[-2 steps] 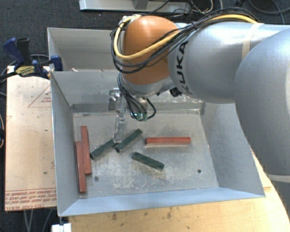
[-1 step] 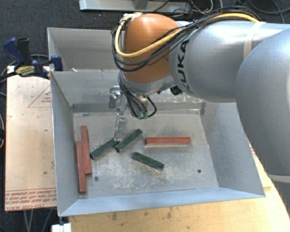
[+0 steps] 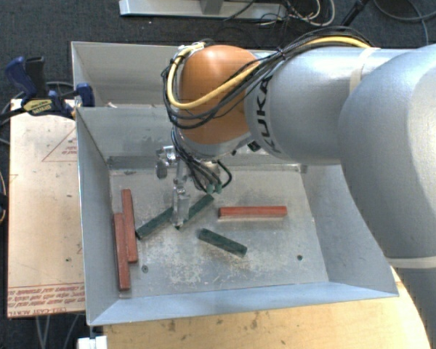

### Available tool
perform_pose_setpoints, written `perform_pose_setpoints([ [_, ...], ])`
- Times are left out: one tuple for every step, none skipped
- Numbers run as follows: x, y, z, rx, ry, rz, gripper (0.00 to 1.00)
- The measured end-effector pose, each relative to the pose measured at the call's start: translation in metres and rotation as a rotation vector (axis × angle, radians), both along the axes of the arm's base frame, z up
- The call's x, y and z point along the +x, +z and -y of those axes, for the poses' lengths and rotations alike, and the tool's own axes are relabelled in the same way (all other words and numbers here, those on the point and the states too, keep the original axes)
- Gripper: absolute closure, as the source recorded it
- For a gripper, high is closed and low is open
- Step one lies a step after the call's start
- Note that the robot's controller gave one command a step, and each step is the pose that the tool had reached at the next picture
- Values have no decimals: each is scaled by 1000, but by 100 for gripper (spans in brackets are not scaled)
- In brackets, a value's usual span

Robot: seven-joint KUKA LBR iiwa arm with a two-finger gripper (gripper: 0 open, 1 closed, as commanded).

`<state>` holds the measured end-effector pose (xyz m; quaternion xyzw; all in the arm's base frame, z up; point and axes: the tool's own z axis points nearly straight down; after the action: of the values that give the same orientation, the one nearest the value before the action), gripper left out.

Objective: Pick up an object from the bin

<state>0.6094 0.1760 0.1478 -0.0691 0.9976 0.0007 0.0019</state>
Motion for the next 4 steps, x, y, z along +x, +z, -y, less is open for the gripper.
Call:
perform_pose_setpoints([
  [-13, -16, -2, -2, 153, -7, 0],
  [-1, -27, -9, -1, 272, 0, 0],
  [-10, -70, -8, -1, 331, 0, 0],
  [-6, -84, -10, 0, 382, 1, 100],
])
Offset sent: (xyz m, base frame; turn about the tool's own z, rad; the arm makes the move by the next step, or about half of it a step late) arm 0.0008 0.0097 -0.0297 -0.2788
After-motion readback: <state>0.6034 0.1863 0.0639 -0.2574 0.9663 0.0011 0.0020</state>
